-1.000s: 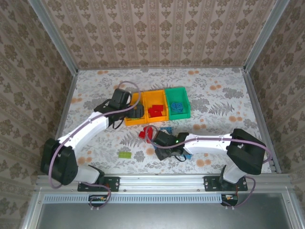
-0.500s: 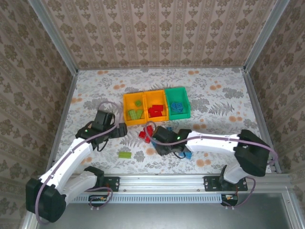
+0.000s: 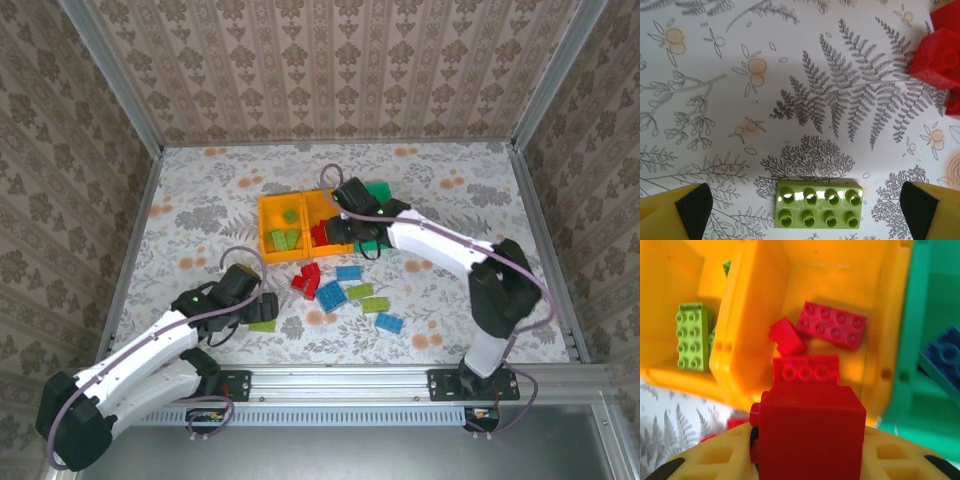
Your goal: Sort the legos into containers by color
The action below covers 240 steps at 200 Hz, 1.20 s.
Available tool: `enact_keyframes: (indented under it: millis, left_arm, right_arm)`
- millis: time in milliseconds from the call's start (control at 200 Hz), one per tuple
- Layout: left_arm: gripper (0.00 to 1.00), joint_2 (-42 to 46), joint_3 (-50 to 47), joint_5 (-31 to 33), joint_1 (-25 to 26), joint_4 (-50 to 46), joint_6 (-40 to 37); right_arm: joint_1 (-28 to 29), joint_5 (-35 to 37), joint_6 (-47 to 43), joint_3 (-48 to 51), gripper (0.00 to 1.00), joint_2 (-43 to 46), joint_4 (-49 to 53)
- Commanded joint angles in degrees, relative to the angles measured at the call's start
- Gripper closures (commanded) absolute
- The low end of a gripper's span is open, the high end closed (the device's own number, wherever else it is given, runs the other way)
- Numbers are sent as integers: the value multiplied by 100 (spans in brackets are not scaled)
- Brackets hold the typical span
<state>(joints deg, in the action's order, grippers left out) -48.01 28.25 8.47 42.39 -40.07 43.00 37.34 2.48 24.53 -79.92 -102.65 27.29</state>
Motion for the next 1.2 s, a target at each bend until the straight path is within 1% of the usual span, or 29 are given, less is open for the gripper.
enact_keyframes:
  millis: [0,30,70,155,175,180,240,275,355,405,425,455,570,670,815,835,960,1135,1195]
  left_arm:
    - [0,-64,-185,242,301,64,465]
    - [0,-94,-203,268,399,102,485]
    - [0,-149,-215,319,520,129,522]
    - [0,-376,-193,440,735,145,528]
    - [0,-430,-189,456,764,149,525]
    - [0,-456,-188,455,767,149,521]
    - [0,-662,-132,466,844,183,500]
    - [0,-795,-112,471,879,215,492]
    - [0,-1016,-107,434,902,342,510]
    - [0,-1129,-117,384,908,427,537]
    - [0,-1170,-125,355,907,466,553]
    - [0,-1222,-135,326,914,512,572]
    - [0,-1363,-187,263,994,662,605]
    - [3,-1452,-197,217,1017,772,595]
    - [13,-1621,-245,136,1025,973,576]
    - [14,-1651,-257,125,1017,995,584]
    - [22,-1781,-326,33,1010,995,666]
    - [25,-1765,-384,-12,1017,955,685]
    - [29,-1781,-382,-47,1017,958,670]
  right_arm:
    - [-126,-260,-38,-620,67,-552,308]
    - [-138,-253,-33,-720,66,-649,316]
    - [-154,-214,-1,-865,62,-789,317]
    - [-200,-171,72,-1104,58,-1032,529]
    - [-201,-163,81,-1155,55,-1069,539]
    - [-208,-165,85,-1179,53,-1083,547]
    - [-208,-156,113,-1261,43,-1163,576]
    - [-210,-156,139,-1293,39,-1186,570]
    - [-210,-168,165,-1312,36,-1164,533]
    - [-210,-173,181,-1309,30,-1147,523]
    - [-210,-171,183,-1320,25,-1143,523]
    - [-210,-169,186,-1324,22,-1121,538]
    - [-210,-187,194,-1292,21,-960,533]
    - [-205,-181,218,-1099,15,-674,428]
    - [-214,-58,212,-710,15,-131,382]
    - [-225,-48,205,-660,15,-62,234]
    - [-325,15,184,-368,15,325,215]
    - [-537,112,177,45,15,731,180]
    - [-608,114,184,172,15,818,206]
